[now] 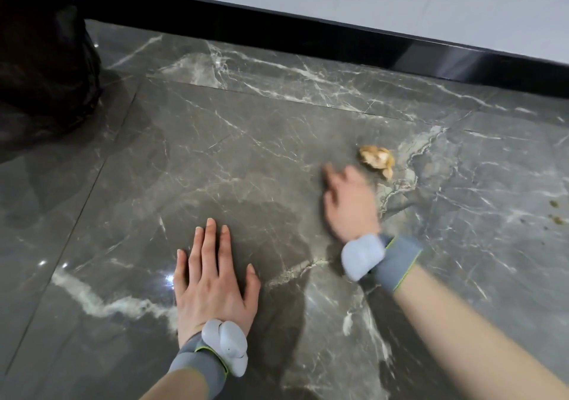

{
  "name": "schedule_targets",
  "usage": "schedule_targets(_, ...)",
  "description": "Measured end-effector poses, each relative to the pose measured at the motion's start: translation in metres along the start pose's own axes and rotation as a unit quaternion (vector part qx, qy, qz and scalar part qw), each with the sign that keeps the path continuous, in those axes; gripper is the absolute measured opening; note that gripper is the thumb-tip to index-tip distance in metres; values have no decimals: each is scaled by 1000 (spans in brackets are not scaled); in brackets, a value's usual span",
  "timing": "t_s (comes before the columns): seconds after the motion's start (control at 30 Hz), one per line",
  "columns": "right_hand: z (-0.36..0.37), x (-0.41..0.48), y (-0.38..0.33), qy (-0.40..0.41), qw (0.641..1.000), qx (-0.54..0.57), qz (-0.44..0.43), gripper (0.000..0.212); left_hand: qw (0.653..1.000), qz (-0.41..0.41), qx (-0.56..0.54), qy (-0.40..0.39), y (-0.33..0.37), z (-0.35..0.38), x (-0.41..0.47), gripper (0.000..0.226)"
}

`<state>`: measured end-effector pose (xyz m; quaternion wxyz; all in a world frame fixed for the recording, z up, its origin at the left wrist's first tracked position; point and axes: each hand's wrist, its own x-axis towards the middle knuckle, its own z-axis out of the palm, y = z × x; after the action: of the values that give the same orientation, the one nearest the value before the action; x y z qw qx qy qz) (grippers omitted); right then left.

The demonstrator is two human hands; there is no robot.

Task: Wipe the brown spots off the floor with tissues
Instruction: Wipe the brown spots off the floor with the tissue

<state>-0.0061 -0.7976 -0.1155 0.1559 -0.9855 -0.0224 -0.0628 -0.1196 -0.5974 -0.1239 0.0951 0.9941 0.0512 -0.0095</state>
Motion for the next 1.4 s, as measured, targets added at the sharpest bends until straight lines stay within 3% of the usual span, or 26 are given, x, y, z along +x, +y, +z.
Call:
schedule_targets(0.07, 7, -18, -25, -40, 994, 62, -75, 45, 1000, 2, -1, 1, 0, 0, 0, 67)
schedule_targets(0.17, -11, -25, -13, -1, 990, 139, -14, 32, 1000, 4, -9, 6, 0, 1, -1, 67)
schedule_targets(0.27, -33, -39, 2, 30, 988, 147, -39, 27, 1000, 1, -14, 4, 0, 1, -1, 67)
schedule_targets(0.37, -43, -36, 12, 72, 982, 170, 40, 22, 1000, -3, -15, 0, 1, 1, -1, 68)
schedule_targets(0.43, -42, -20, 13, 72, 980, 167, 78, 28, 1000, -5, -16, 2, 1, 1, 0, 68)
schedule_targets(0.57, -22, 27, -7, 22, 982, 180, 56, 49, 1000, -4, -11, 6, 0, 3, -1, 68)
schedule_targets(0.63, -7, 50, -20, -11, 981, 190, 49, 45, 1000, -4, -8, 7, 0, 3, -1, 68)
schedule_targets(0.7, 8, 61, -37, -37, 984, 176, -1, 34, 1000, -7, -6, 9, -1, 3, 0, 68)
schedule_targets(0.77, 16, 50, -53, -63, 981, 166, -76, 38, 1000, -8, -8, 8, -1, 3, 0, 69)
schedule_targets(0.93, 18, -10, -63, -101, 951, 186, -224, 29, 1000, -6, -10, 2, 0, 3, -1, 68)
schedule_targets(1.0, 15, -11, -44, -65, 963, 173, -197, 21, 1000, -7, -11, 2, 0, 2, -1, 68)
schedule_targets(1.1, 7, 4, -5, 39, 990, 119, -66, 25, 1000, -3, -12, 3, 0, 1, -1, 68)
schedule_targets(1.2, -1, 0, 1, 64, 995, 76, -5, 23, 1000, 0, -10, 5, 1, 2, -1, 67)
schedule_targets(1.27, 6, -18, -22, 17, 991, 98, -84, 29, 1000, -1, -9, 5, 0, 2, -1, 67)
schedule_targets(1.4, 15, -59, -60, -111, 948, 145, -260, 39, 1000, 0, -14, 7, 0, 2, -2, 68)
